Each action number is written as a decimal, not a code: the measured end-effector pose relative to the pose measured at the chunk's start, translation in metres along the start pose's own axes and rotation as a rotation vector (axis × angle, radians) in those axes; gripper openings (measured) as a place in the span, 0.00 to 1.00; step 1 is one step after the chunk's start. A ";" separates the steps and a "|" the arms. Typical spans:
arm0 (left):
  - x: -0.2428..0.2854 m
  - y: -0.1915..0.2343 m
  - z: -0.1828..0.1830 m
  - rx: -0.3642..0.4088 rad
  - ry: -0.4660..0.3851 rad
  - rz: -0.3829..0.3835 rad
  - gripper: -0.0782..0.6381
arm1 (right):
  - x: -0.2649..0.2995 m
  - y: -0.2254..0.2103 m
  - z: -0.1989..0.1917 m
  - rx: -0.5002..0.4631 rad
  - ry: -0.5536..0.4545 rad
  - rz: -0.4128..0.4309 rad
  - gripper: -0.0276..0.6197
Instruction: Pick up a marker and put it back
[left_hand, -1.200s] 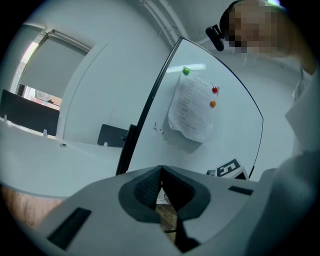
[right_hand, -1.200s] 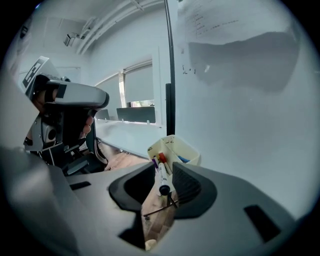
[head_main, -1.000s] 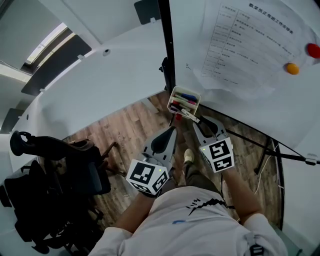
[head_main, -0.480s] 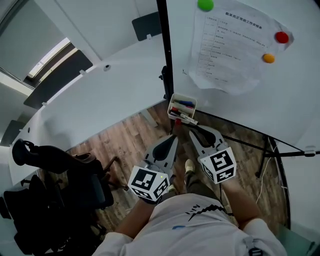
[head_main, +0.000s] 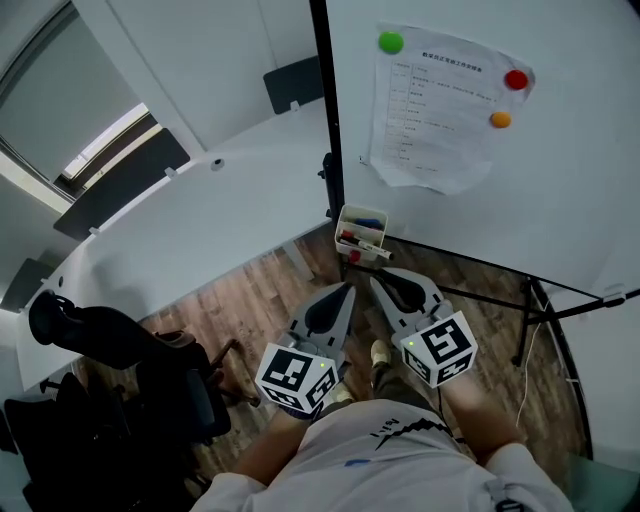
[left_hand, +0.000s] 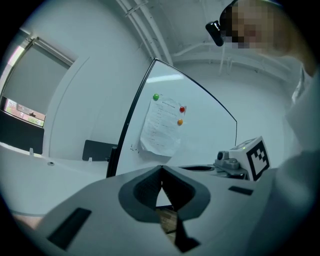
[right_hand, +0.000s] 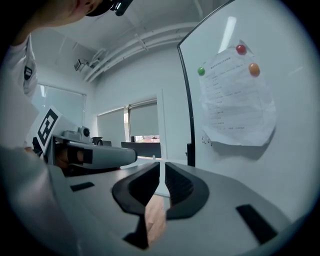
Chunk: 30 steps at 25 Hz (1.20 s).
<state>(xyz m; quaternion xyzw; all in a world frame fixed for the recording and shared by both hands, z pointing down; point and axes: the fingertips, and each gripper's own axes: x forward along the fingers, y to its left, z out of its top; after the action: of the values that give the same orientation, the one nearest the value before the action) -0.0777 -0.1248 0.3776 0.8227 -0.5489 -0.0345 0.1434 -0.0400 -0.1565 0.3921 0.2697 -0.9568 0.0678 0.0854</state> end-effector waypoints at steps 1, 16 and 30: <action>-0.002 -0.002 0.002 0.005 -0.003 -0.004 0.12 | -0.002 0.003 0.003 0.007 -0.010 0.002 0.11; -0.034 -0.033 0.026 0.060 -0.042 -0.073 0.12 | -0.035 0.040 0.030 -0.001 -0.092 -0.025 0.06; -0.039 -0.033 0.034 0.063 -0.060 -0.082 0.12 | -0.039 0.047 0.043 -0.037 -0.102 -0.036 0.06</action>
<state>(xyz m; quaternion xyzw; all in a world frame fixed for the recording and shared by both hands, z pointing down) -0.0706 -0.0837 0.3324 0.8471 -0.5198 -0.0477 0.0997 -0.0376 -0.1050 0.3381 0.2881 -0.9560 0.0348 0.0425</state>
